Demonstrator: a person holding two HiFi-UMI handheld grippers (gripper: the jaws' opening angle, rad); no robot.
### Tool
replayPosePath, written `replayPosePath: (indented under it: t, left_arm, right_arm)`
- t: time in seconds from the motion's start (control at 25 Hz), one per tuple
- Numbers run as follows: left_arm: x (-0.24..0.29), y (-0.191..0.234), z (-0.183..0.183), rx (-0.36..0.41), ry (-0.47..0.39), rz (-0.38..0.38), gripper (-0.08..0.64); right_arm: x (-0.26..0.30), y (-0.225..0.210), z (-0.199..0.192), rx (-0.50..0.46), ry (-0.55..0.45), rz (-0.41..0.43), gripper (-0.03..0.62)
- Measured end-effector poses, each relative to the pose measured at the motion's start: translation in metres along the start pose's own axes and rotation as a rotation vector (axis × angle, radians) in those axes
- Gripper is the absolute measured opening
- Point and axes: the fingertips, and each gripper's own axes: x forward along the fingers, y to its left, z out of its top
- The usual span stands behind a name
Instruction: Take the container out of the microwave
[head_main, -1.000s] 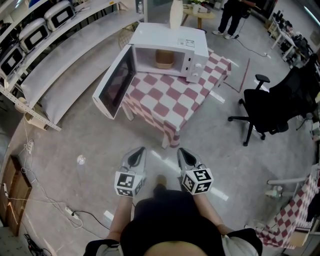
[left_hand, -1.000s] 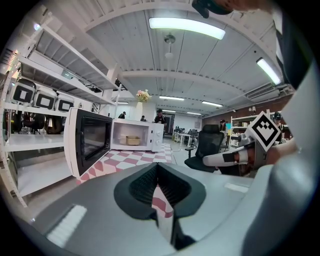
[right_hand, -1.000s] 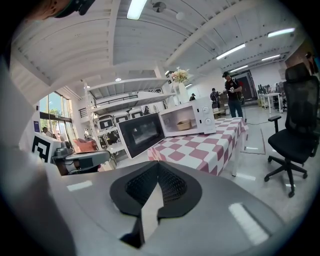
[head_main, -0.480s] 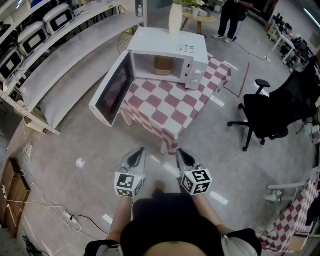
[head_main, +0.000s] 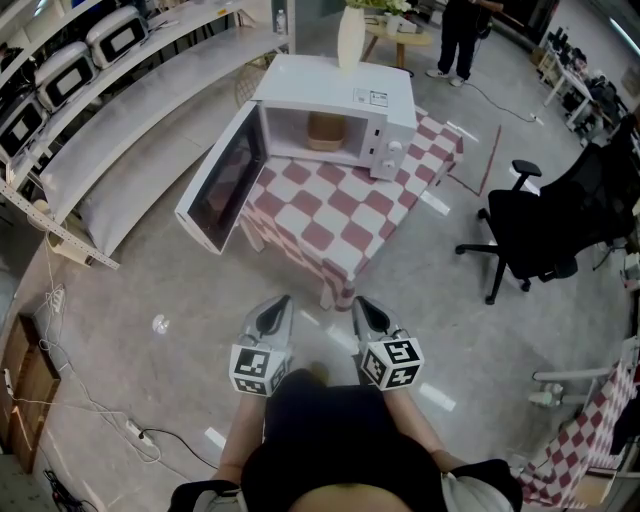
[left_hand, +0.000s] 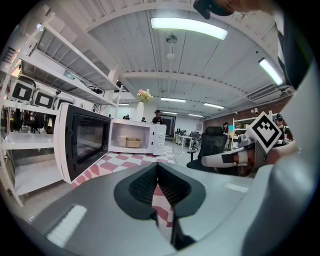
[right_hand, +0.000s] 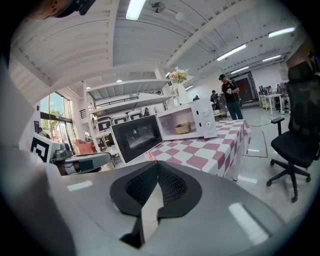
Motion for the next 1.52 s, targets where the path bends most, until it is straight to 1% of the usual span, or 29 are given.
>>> replayPosePath:
  t: [0.24,0.68,1.0,1.28,1.52]
  left_arm:
    - [0.000,-0.004,-0.006,-0.003,0.010,0.010,0.010]
    - [0.002,0.002,-0.005,-0.015,0.012,0.038,0.011]
    - [0.026,0.011,-0.002,-0.015,0.018,0.026,0.011]
    - [0.053,0.023,0.009,-0.018,0.022,0.016,0.011]
    - [0.079,0.037,0.025,0.002,0.028,0.004,0.011]
  right_arm:
    - [0.000,-0.004,0.000,0.015,-0.002,-0.006,0.000]
    - [0.009,-0.002,-0.001,0.015,0.019,0.021,0.000]
    - [0.026,-0.013,0.005,0.015,0.029,0.013,0.002]
    - [0.049,-0.020,0.018,0.016,0.029,0.016,0.000]
    - [0.072,-0.032,0.035,0.031,0.020,0.005,0.000]
